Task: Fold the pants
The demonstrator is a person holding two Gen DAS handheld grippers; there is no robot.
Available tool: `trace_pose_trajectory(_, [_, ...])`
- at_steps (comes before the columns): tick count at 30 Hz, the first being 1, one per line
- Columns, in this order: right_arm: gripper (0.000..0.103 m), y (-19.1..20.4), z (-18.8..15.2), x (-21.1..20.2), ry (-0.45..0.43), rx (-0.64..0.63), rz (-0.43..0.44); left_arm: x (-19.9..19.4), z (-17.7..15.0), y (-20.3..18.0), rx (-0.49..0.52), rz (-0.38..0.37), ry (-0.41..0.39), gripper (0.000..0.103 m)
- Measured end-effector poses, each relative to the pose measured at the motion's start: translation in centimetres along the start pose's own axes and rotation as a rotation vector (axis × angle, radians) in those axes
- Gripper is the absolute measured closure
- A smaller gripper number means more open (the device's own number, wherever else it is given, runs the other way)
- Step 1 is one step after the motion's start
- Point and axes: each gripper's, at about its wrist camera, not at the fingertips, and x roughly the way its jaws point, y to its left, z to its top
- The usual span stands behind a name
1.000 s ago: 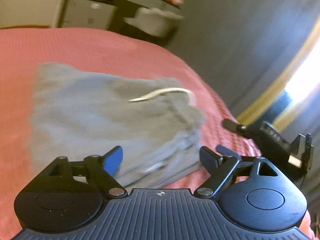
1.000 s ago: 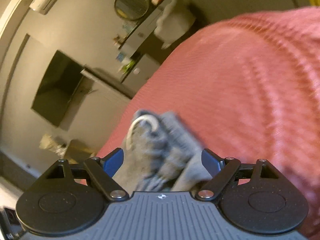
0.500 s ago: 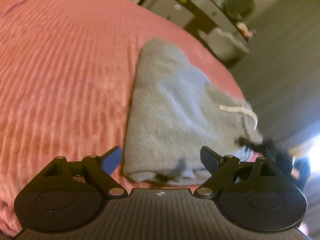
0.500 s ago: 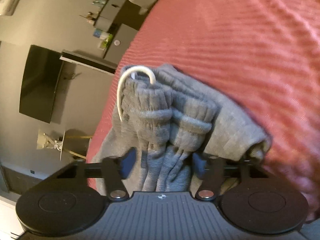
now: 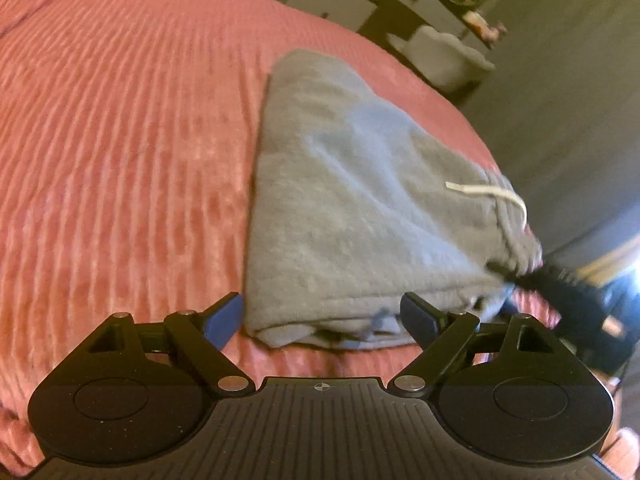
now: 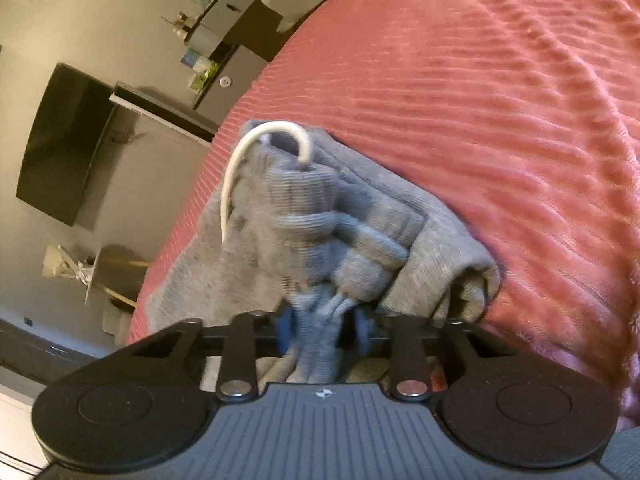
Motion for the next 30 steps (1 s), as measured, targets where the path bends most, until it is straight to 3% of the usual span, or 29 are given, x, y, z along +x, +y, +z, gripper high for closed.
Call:
trace_pose_trajectory(5, [0.050,0.9,-0.5,-2.0,-0.054,-0.098,-0.017,0.6,-0.9,-1.5,0.145,0.067,0.019,0.012])
trace_pose_trajectory(8, [0.048,1.2,-0.6,-3.5,-0.097,-0.111,-0.013,1.8,-1.0,-1.6,0.168,0.176,0.047,0.012])
trace_pose_trajectory(9, [0.048,1.5,-0.5,-4.2,-0.116,-0.131,-0.003,1.8,-1.0,-1.4,0.157,0.178,0.045,0.012])
trace_pose_trajectory(13, [0.045,1.7,1.1,-6.3,-0.174,-0.144,0.108,0.7,-0.9,-0.8,0.112,0.145,-0.002,0.013])
trace_pose_trajectory(16, [0.045,1.4,2.5,-6.7,-0.197,-0.113,0.128,0.2,-0.9,-0.3,0.087,0.135,-0.015,0.013])
trace_pose_trajectory(18, [0.045,0.5,3.4,-6.3,-0.192,-0.045,0.167,0.1,-0.8,-0.2,0.077,0.133,-0.008,0.013])
trace_pose_trajectory(21, [0.045,-1.9,4.4,-4.1,-0.106,0.149,0.278,0.2,-0.6,-0.5,0.081,0.134,-0.008,0.013])
trace_pose_trajectory(28, [0.046,-2.4,4.5,-2.3,-0.092,0.145,0.244,0.5,-0.4,-0.8,0.059,0.105,0.009,0.013])
trace_pose_trajectory(30, [0.054,-2.3,4.7,-2.1,-0.089,0.123,0.241,-0.1,-0.4,-1.5,0.077,0.055,-0.009,0.012])
